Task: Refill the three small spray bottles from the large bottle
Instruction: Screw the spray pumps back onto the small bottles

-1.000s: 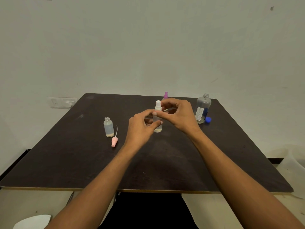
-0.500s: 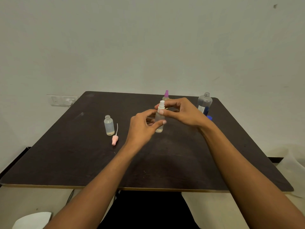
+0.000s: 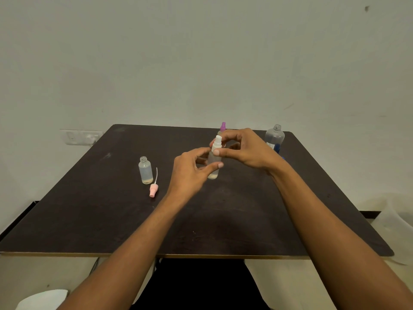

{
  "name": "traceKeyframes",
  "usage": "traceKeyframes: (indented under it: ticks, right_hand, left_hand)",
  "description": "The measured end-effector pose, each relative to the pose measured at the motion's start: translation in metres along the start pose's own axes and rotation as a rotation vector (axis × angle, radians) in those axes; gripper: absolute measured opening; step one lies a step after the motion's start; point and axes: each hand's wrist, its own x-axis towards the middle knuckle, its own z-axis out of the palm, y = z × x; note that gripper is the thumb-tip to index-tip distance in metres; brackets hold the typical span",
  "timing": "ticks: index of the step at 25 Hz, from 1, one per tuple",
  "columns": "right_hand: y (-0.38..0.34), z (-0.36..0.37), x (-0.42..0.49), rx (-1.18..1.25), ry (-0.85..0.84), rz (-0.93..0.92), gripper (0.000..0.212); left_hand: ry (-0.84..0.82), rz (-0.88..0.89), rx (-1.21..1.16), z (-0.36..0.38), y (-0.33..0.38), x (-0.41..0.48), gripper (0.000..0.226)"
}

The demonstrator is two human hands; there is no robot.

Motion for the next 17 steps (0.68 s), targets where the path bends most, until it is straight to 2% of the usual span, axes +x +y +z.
traceKeyframes:
  ticks: [5,9,12,14,17]
  right_hand:
    - [-0.007,0.013,-0.002,-0.122,0.163,-0.005,0.039]
    - [-0.008,-0.002,-0.004,-0.005,-0.003,-0.029,0.035]
    - [-0.009,-0.006,-0.004,-0.08,-0.025,-0.054,0.029]
    - [-0.009,-0.001,-0.002,-0.157,0.032,-0.052,0.032]
    - [-0.009,0.013,-0.001,-0.14,0.208,-0.008,0.042]
  left_hand:
    - [0.016,0.022,-0.015,0.002,0.002,-0.004,0.042]
    - [0.019,0.015,-0.01,0.0,0.004,-0.002,0.045]
    - [0.023,0.021,-0.016,0.0,0.005,-0.002,0.049]
    - [0.028,0.021,-0.027,0.0,0.005,-0.003,0.048]
    - [0.037,0.014,-0.027,-0.001,0.006,-0.003,0.043]
